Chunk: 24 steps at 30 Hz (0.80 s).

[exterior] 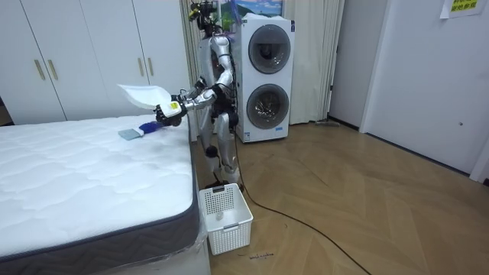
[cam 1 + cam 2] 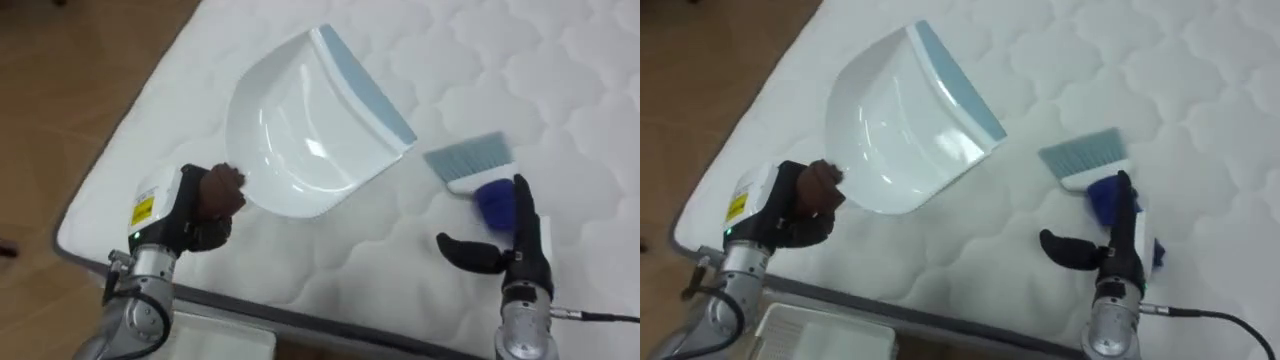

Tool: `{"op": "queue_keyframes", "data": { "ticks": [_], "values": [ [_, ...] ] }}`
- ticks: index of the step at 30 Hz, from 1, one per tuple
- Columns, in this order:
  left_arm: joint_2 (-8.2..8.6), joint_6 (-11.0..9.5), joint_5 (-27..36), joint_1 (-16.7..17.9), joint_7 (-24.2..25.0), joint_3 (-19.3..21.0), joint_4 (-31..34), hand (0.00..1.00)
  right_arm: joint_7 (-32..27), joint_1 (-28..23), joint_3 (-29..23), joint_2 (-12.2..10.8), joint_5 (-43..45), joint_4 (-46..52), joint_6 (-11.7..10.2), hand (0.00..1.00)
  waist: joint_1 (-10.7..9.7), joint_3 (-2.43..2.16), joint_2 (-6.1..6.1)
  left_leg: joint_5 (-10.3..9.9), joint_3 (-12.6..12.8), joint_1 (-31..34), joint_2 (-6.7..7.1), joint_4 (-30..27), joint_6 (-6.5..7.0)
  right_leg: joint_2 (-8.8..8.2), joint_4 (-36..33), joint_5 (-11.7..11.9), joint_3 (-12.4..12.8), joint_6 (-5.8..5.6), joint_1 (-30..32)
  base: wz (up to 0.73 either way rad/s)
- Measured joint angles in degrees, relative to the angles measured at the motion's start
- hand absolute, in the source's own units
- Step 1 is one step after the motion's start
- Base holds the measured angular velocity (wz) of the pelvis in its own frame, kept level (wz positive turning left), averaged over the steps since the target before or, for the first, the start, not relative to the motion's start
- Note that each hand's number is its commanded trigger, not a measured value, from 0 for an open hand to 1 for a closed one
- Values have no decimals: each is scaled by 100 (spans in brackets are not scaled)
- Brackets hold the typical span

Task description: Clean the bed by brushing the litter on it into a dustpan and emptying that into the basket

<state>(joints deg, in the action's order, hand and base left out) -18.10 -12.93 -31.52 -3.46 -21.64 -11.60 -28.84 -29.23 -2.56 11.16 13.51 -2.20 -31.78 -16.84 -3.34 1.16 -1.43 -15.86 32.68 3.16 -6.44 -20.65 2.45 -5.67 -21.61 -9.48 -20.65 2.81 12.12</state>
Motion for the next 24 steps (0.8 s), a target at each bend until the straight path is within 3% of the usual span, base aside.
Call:
{"op": "queue_keyframes", "data": {
  "ticks": [2,4,8,10,11,12,13,15,16,18,19,24],
  "values": [
    [5,13,0,102,47,-4,0,100,133,-26,-8,0,-1,36,-19,0,-98,-1,-6,-2,24,12,-20,-9,-4,10,-15,-6,15,36,53,-7],
    [57,60,11,198,151,-8,-46,100,302,-54,-36,3,17,72,-31,0,-147,3,-56,-92,29,25,-93,-22,-166,67,-71,-29,7,97,109,-4],
    [156,185,46,295,242,-9,-147,100,542,-103,-123,8,130,24,-66,0,-200,-2,-81,-154,22,4,-175,-155,-248,95,-217,-97,18,173,161,-2],
    [197,188,48,379,300,-12,-146,71,726,-132,-159,46,140,-65,-77,0,-193,-22,-130,-147,-82,-14,-172,-184,-277,207,-220,-107,249,202,209,-27],
    [209,188,48,404,332,-13,-142,43,768,-157,-162,57,149,-66,-76,0,-151,-26,-143,-144,-214,-22,-147,-182,-284,247,-221,-108,341,200,224,-78],
    [215,187,50,515,342,6,-136,13,916,-166,-155,58,275,-68,-68,0,-26,-38,-163,-129,-755,-27,-9,-182,-303,381,-229,-108,689,188,273,-129],
    [223,188,62,649,366,23,-138,0,1060,-165,-133,65,397,-79,-67,0,85,-50,-179,-83,-1469,7,140,-221,-280,492,-232,-81,1048,252,261,-140],
    [247,181,58,788,427,16,-135,0,1177,-207,-109,102,529,-135,-58,0,105,-59,-189,8,-2291,100,340,-280,-340,588,-206,-16,1464,258,263,-109],
    [273,165,58,819,442,5,-145,0,1209,-237,-109,141,529,-223,-41,0,86,-59,-189,124,-2541,187,443,-111,-393,629,-201,18,1668,233,271,-87],
    [312,163,50,848,442,8,-153,0,1299,-237,-129,167,588,-502,39,0,212,-73,-202,303,-2694,265,477,120,-374,787,-205,81,1985,226,289,-106],
    [312,163,44,876,441,23,-154,0,1355,-248,-125,161,691,-658,78,0,247,-123,-219,272,-2749,191,466,181,-375,845,-183,94,2094,214,288,-98],
    [384,134,131,1083,450,2,-235,0,1493,-343,-192,142,715,-891,148,0,17,-113,-129,262,-2723,-18,523,527,-354,878,-75,217,2181,166,249,-24]
  ]
}}
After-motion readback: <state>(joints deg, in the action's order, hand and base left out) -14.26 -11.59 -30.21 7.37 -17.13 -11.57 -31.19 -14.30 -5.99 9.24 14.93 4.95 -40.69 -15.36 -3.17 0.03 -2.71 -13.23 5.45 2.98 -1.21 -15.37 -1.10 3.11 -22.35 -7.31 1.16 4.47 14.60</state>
